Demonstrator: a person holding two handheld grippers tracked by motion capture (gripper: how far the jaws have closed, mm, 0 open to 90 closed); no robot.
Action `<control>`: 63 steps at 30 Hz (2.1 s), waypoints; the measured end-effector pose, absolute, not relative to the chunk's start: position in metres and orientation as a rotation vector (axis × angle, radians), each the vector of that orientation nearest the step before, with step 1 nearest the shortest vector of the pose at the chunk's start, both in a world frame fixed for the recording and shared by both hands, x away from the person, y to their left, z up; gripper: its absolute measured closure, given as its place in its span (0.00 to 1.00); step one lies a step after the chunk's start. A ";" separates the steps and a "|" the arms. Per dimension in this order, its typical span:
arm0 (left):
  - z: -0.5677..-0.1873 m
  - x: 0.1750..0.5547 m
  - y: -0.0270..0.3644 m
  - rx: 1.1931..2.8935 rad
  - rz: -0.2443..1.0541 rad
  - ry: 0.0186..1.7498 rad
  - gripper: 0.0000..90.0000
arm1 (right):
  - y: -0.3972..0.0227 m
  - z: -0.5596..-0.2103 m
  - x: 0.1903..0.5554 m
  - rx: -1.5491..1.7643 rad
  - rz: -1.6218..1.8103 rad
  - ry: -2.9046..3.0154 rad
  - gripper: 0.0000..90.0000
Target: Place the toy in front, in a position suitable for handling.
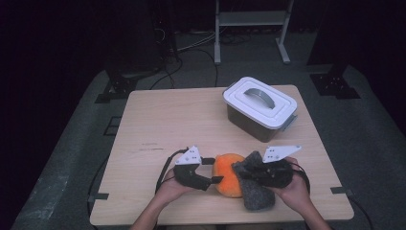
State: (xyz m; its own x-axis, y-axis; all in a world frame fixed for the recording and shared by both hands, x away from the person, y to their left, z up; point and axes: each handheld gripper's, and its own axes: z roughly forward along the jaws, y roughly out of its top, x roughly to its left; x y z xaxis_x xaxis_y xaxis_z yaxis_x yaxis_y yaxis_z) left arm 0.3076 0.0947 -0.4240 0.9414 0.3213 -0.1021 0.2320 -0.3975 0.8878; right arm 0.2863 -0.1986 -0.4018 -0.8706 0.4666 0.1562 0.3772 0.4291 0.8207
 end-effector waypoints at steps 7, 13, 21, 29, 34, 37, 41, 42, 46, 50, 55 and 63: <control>-0.424 0.305 0.086 2.012 0.140 0.387 0.43 | -0.208 -0.400 0.291 0.827 1.441 2.535 0.84; -0.425 0.306 0.082 2.006 0.153 0.408 0.44 | -0.192 -0.387 0.278 0.726 1.446 2.541 0.84; -0.427 0.307 0.081 2.009 0.145 0.409 0.44 | -0.197 -0.396 0.278 0.726 1.383 2.585 0.84; -0.425 0.304 0.079 1.977 0.148 0.386 0.45 | -0.205 -0.397 0.279 0.752 1.346 2.581 0.84; -0.425 0.305 0.076 1.965 0.157 0.402 0.47 | -0.198 -0.389 0.274 0.720 1.421 2.582 0.84; -0.425 0.305 0.075 1.962 0.161 0.414 0.47 | -0.189 -0.388 0.269 0.676 1.441 2.608 0.84; -0.426 0.306 0.076 1.967 0.149 0.426 0.47 | -0.188 -0.394 0.269 0.669 1.421 2.632 0.84; -0.426 0.307 0.077 1.969 0.149 0.427 0.47 | -0.189 -0.395 0.270 0.675 1.421 2.634 0.84; -0.426 0.307 0.077 1.969 0.149 0.427 0.47 | -0.198 -0.399 0.272 0.699 1.404 2.644 0.84; -0.427 0.308 0.077 1.963 0.142 0.438 0.46 | -0.196 -0.397 0.272 0.700 1.415 2.646 0.84; -0.429 0.309 0.078 1.978 0.137 0.441 0.46 | -0.188 -0.397 0.270 0.660 1.395 2.680 0.84; -0.430 0.308 0.078 1.992 0.130 0.413 0.46 | -0.212 -0.394 0.282 0.763 1.461 2.593 0.84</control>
State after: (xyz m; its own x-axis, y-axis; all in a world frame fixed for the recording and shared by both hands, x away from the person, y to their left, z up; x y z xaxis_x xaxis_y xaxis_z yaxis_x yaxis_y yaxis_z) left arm 0.3078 0.0782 -0.4302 0.9347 0.3438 -0.0905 0.2301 -0.3911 0.8911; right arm 0.2815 -0.2120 -0.3937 -0.8742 0.4520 0.1774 0.3859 0.4250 0.8188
